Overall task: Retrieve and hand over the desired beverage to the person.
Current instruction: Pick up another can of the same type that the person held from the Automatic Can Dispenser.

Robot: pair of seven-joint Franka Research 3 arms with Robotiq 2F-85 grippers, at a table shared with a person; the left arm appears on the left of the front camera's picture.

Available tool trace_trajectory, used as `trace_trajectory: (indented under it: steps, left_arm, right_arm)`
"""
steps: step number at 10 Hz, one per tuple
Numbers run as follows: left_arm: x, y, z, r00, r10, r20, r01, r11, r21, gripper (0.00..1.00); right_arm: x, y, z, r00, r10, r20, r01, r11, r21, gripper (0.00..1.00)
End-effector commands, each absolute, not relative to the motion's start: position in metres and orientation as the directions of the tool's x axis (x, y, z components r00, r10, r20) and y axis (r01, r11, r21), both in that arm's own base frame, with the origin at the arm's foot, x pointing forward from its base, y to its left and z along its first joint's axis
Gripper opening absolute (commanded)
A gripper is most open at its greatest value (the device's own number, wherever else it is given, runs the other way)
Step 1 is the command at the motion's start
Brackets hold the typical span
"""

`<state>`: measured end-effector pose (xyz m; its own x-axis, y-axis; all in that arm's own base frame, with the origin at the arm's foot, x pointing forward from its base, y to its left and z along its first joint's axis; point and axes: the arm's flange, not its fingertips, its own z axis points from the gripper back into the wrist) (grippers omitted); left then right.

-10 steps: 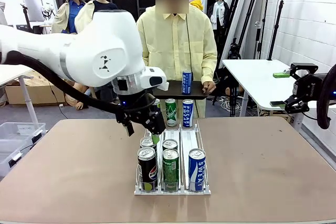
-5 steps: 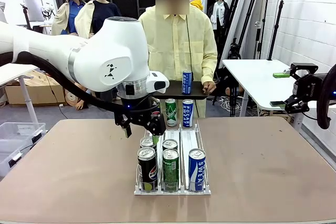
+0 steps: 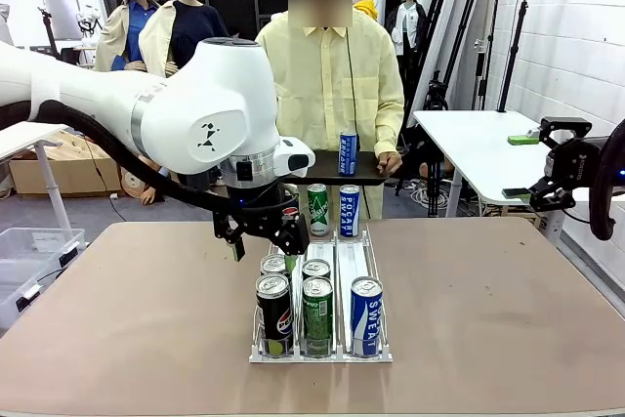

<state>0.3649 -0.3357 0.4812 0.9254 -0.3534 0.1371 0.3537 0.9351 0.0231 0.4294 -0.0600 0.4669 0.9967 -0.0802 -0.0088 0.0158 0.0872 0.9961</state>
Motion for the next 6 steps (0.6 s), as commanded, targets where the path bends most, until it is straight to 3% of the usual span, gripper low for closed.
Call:
trace_trajectory:
  steps: [1,6]
  left_arm:
    - [0.368,-0.340,0.480,0.937,-0.323,0.129,0.326,0.945,0.001,1.00]
    - [0.372,-0.342,0.465,0.944,-0.314,0.101,0.316,0.949,0.002,1.00]
  right_arm:
    - [0.429,-0.059,0.467,0.996,-0.086,-0.009,0.018,0.098,0.995,1.00]
    - [0.429,-0.059,0.467,0.996,-0.086,-0.009,0.018,0.098,0.995,1.00]
